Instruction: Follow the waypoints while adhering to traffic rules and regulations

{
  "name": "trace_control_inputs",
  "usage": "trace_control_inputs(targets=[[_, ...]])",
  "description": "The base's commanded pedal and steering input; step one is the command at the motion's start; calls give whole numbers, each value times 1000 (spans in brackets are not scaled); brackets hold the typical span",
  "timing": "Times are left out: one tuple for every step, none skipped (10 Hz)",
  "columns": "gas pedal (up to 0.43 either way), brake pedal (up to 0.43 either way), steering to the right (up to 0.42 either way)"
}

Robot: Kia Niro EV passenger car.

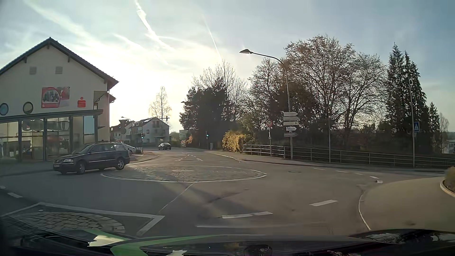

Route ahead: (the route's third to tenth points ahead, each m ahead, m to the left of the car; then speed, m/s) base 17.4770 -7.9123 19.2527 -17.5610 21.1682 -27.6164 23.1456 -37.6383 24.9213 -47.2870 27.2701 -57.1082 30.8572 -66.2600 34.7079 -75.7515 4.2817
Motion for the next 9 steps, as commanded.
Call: trace_control_inputs(targets=[[0,24,27],[0,0,35],[0,0,47],[0,0,56],[0,0,70],[0,0,87],[0,0,110],[0,0,134],[0,0,155]])
